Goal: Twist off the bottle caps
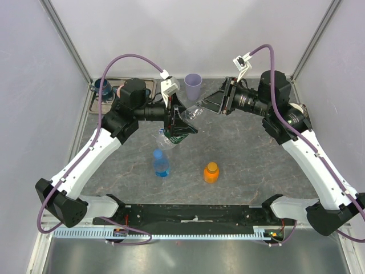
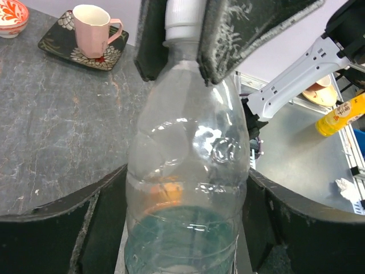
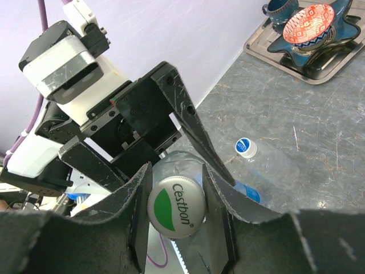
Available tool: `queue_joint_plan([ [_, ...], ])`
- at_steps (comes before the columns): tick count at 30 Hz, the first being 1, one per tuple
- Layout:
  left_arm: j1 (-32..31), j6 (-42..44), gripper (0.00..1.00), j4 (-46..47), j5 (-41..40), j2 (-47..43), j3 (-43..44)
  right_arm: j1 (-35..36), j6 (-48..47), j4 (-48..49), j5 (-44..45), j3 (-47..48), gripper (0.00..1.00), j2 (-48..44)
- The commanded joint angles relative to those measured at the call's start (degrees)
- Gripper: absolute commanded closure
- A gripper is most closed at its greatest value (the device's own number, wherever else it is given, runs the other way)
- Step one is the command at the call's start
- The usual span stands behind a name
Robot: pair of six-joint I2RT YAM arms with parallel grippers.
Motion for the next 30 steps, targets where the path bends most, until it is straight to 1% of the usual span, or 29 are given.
queue_joint_plan([
  [1,-0.4,3.2,0.26,0.2,2.5,-1.8,-1.0,-0.1,1.0,3.0,-1.6,2.3,1.00,-0.5],
  [2,-0.4,3.3,0.32,0.1,2.6,-2.0,-1.2,-0.1,0.9,3.0,-1.5,2.3,1.00,-0.5],
  [3,-0.5,3.4,0.35,0.2,2.6,-2.0,-1.4,-0.1,0.8,3.0,-1.3,2.1,1.00,-0.6],
  [4,-0.7,3.6,0.41,0.1,2.8,-2.2,-1.5,-0.1,0.7,2.9,-1.0,2.1,1.00,-0.7],
  [6,-0.8,3.8,0.49,0.4,2.4,-2.4,-1.8,0.0,0.2,2.5,-0.2,2.2,1.00,-0.7],
  [7,-0.8,3.8,0.52,0.4,1.9,-2.5,-1.8,-0.1,-0.6,2.0,0.3,2.5,0.88,-0.9],
  [8,-0.9,3.8,0.54,0.4,1.4,-2.7,-1.8,-0.1,-1.5,0.5,1.2,3.0,0.58,-0.9],
  [9,-0.8,3.8,0.54,0.4,0.7,-2.8,-1.8,-0.1,-2.0,0.0,2.0,3.8,0.45,-1.1],
  [10,-0.8,3.7,0.55,0.5,-0.7,-2.8,-1.8,-0.1,-3.3,-1.3,4.3,4.2,0.29,-1.4],
  [12,-0.8,3.4,0.55,0.8,-3.3,-2.9,-1.7,-0.1,-4.0,-2.2,6.6,5.5,0.18,-2.0],
  [13,-0.9,3.0,0.55,1.1,-4.3,-2.8,-1.7,0.0,-4.2,-2.6,9.4,5.9,0.13,-2.1],
  [16,-1.9,2.8,0.53,1.7,-10.1,-2.4,-1.1,0.2,-4.2,-2.8,14.4,6.4,0.11,-3.2],
  [17,-2.5,3.1,0.53,1.9,-12.1,-2.3,-1.0,0.1,-3.3,-2.7,17.9,6.4,0.11,-3.5],
  [18,-3.4,3.5,0.54,2.8,-17.7,-2.5,-1.1,0.1,-2.8,-2.6,19.5,6.4,0.11,-3.9],
  [20,-6.6,5.4,0.55,4.2,-24.2,-3.0,-1.4,0.1,-0.7,-2.3,23.0,6.5,0.13,-4.0],
  [21,-7.8,6.1,0.55,5.1,-31.3,-3.1,-1.6,0.1,0.2,-2.2,23.9,6.4,0.14,-4.0],
  [23,-11.3,8.4,0.55,8.2,-37.9,-3.2,-2.0,0.2,1.5,-2.1,26.0,6.3,0.17,-3.8],
  [24,-12.3,9.0,0.56,9.3,-44.3,-3.2,-2.3,0.1,2.7,-2.1,27.4,6.3,0.17,-3.6],
  [26,-14.6,10.0,0.58,12.8,-49.4,-3.0,-2.7,0.2,3.5,-2.0,28.8,6.4,0.18,-3.3],
  [27,-15.3,10.3,0.59,13.9,-54.3,-2.8,-2.8,0.2,3.7,-2.1,30.3,6.4,0.18,-3.2],
  [29,-16.7,11.4,0.60,16.2,-57.8,-2.7,-3.1,0.1,4.0,-2.1,31.4,6.4,0.19,-2.9],
  [30,-17.1,11.8,0.61,16.8,-60.7,-2.5,-3.3,0.2,4.0,-2.2,31.9,6.4,0.20,-2.7],
])
